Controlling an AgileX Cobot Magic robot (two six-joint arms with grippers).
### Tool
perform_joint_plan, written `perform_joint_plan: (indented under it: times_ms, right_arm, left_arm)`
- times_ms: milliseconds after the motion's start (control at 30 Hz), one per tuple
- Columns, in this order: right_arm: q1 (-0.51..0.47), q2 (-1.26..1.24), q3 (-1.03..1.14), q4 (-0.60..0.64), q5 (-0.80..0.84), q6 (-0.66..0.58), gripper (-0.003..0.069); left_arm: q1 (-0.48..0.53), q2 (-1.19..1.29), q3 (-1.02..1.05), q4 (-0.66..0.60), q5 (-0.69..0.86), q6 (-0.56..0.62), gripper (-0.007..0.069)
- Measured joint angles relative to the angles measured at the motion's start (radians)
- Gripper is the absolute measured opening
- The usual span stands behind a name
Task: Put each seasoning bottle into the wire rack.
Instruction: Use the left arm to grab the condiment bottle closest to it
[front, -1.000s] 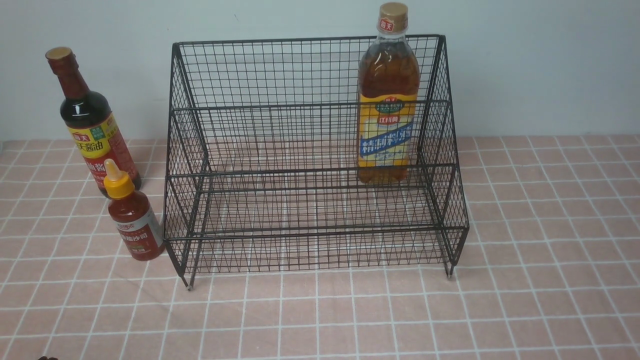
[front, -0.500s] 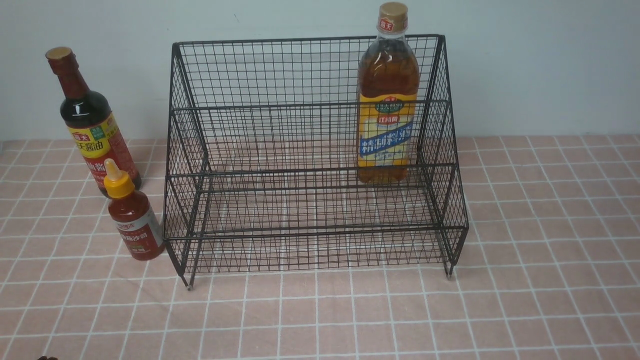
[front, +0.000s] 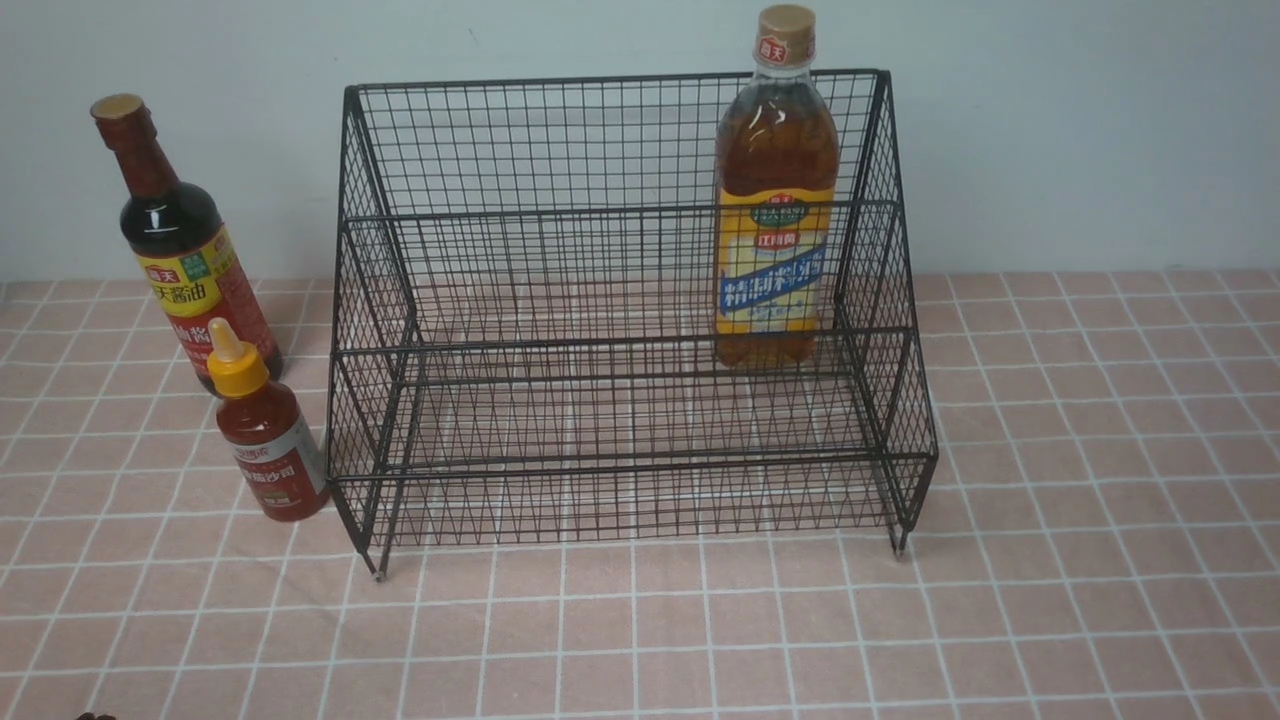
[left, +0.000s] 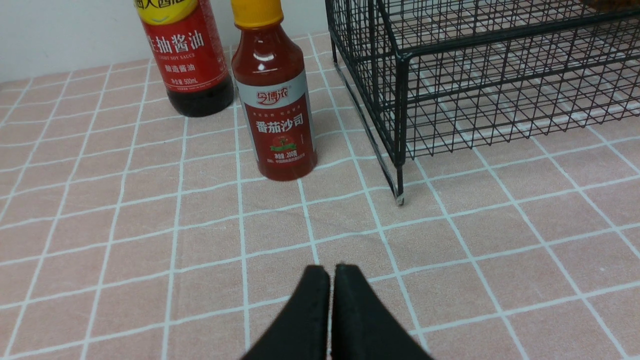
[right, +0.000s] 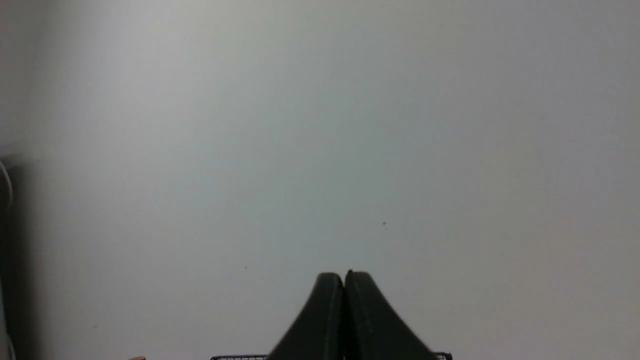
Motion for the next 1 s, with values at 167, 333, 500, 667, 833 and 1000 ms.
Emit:
perform_joint_plan:
  times_ms: [167,333,500,667,833,1000]
  right_arm:
    - [0.000,0.000,0.051,0.170,-0.053,-0.182,-0.0013]
    - [0.000,0.000,0.060,0.259,-0.024,-0.319,-0.0013]
    - [-0.008,0.000,0.060,0.243,0.136,-0.459,-0.0013]
    - [-0.161,0.000,0.075,0.216,0.359,-0.500,-0.0013]
    - [-0.349,0.000,0.177,0.210,0.413,-0.506,-0.0013]
    - [-0.464,0.000,0.327,0.253,0.367,-0.506,-0.0013]
  left_arm:
    - [0.000,0.000,0.000,0.000,0.000,0.000,-0.0007]
    - [0.000,0.000,0.000,0.000,0.000,0.000,-0.0007]
    - [0.000,0.000,0.000,0.000,0.000,0.000,-0.0007]
    - [0.000,0.000,0.000,0.000,0.000,0.000,-0.0007]
    - [0.000,0.000,0.000,0.000,0.000,0.000,-0.0007]
    - [0.000,0.000,0.000,0.000,0.000,0.000,-0.0007]
